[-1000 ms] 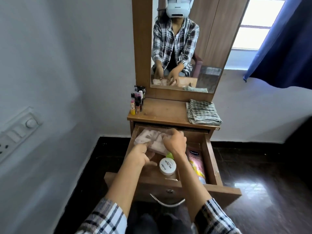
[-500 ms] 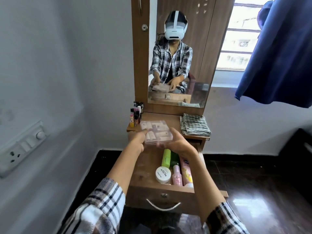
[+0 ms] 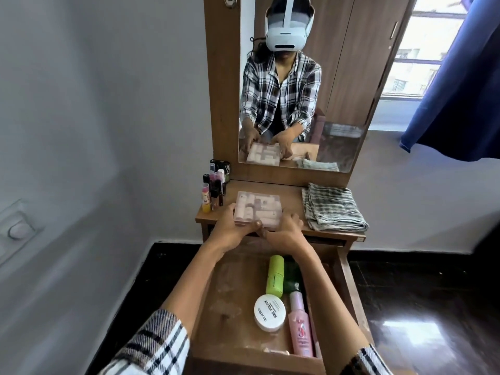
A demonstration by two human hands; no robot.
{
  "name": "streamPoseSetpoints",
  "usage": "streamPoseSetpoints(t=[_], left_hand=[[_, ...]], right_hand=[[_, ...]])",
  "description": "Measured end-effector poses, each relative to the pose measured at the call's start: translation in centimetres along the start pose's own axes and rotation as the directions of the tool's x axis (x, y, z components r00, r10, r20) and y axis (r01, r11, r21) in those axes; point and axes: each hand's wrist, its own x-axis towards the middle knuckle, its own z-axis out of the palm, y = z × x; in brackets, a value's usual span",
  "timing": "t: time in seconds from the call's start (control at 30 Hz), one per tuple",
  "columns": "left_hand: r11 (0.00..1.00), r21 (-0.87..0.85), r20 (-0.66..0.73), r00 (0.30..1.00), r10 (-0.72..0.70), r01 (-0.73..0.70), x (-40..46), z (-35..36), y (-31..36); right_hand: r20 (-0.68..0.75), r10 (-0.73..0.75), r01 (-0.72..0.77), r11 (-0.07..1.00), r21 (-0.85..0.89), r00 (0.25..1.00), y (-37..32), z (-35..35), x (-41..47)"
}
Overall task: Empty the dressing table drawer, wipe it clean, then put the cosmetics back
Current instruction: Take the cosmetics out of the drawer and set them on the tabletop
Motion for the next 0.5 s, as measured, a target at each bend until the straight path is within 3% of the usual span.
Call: streamPoseSetpoints(t=[0.13, 0.23, 0.37, 0.5], left_hand=[[0.985, 0.159, 0.004, 0.997, 0.072, -0.072, 1.1, 0.1, -1.0], [0.942, 0.328, -0.102, 0.989, 0.110, -0.071, 1.5, 0.8, -1.7], [0.859, 0.507, -0.300, 0.918, 0.260, -0.078, 1.2, 1.8, -1.7], [0.768, 0.633, -0.328, 0.864, 0.381, -0.099, 1.5, 2.6, -2.3]], right_hand=[[-0.020, -0.039, 0.038, 0.998, -0.050, 0.999, 0.3, 0.0, 0.7], [-0.016, -0.048, 0.046, 0.996, -0.074, 0.999, 0.3, 0.1, 1.3], [-0.080, -0.056, 0.047, 0.992, -0.113, 0.995, 0.2, 1.0, 2.0], [-0.169, -0.076, 0.057, 0.992, -0.115, 0.983, 0.1, 1.9, 3.2]])
